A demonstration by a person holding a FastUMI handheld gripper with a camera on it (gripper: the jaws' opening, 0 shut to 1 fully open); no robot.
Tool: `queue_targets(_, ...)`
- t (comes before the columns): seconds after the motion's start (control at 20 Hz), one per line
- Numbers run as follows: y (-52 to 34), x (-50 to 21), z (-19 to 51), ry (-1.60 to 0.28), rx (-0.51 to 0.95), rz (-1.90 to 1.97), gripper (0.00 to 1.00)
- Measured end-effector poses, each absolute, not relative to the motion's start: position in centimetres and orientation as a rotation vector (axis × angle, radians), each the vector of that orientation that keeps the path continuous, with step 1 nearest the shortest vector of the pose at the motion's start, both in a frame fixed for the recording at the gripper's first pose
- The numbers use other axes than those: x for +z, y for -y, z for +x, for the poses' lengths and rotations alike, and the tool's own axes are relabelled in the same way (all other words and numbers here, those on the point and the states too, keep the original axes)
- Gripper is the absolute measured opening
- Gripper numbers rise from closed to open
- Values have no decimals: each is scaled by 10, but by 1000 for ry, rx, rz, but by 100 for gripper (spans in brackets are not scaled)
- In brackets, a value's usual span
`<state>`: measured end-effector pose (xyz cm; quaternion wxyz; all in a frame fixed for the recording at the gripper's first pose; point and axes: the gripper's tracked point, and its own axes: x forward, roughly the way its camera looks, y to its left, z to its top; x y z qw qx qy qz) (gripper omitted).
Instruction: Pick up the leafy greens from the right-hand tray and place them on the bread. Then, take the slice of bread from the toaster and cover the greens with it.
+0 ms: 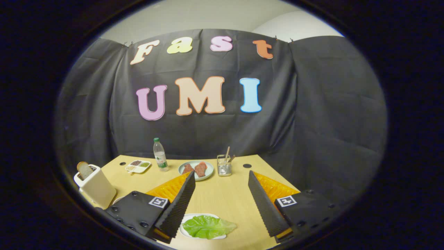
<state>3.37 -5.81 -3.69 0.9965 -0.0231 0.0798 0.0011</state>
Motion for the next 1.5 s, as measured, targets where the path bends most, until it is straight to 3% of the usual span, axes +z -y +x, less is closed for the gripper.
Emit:
queue_targets(0.35,89,-82,52,-343,64,-67,97)
queue_targets(1.0,95,-233,42,-890,218,-70,98)
queue_targets(1.5,93,-295,44,-1088,275,-46,95)
